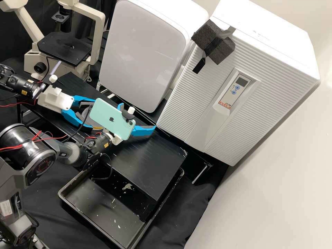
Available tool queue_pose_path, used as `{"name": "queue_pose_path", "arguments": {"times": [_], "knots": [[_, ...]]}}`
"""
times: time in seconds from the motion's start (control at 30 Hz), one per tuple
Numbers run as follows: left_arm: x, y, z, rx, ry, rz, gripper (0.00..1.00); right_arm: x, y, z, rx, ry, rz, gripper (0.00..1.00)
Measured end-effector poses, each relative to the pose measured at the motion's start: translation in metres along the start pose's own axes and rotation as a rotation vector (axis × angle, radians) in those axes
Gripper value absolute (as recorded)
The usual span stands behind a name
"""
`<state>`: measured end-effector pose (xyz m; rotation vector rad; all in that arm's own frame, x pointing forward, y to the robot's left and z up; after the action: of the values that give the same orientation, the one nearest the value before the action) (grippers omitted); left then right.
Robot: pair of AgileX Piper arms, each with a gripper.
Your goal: Place the petri dish on the bench
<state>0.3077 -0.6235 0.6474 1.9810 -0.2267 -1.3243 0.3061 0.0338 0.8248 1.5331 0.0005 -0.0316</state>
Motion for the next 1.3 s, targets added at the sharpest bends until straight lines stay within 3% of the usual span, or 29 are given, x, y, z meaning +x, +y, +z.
{"name": "queue_pose_path", "arguments": {"times": [0.2, 0.47, 0.5, 0.93, 1.3], "knots": [[0.007, 0.000, 0.001, -0.037, -0.006, -0.002, 0.00, 0.000, 0.000, 0.000, 0.000, 0.000, 0.000, 1.00], [0.014, -0.003, 0.004, -0.056, -0.008, -0.003, 0.00, 0.000, 0.000, 0.000, 0.000, 0.000, 0.000, 1.00], [0.014, -0.003, 0.004, -0.060, -0.007, -0.003, 1.00, 0.000, 0.000, 0.000, 0.000, 0.000, 0.000, 1.00], [0.015, -0.004, 0.006, -0.057, -0.012, -0.005, 1.00, 0.000, 0.000, 0.000, 0.000, 0.000, 0.000, 1.00], [0.000, -0.007, 0.000, -0.091, 0.041, 0.008, 1.00, 0.000, 0.000, 0.000, 0.000, 0.000, 0.000, 1.00]]}}
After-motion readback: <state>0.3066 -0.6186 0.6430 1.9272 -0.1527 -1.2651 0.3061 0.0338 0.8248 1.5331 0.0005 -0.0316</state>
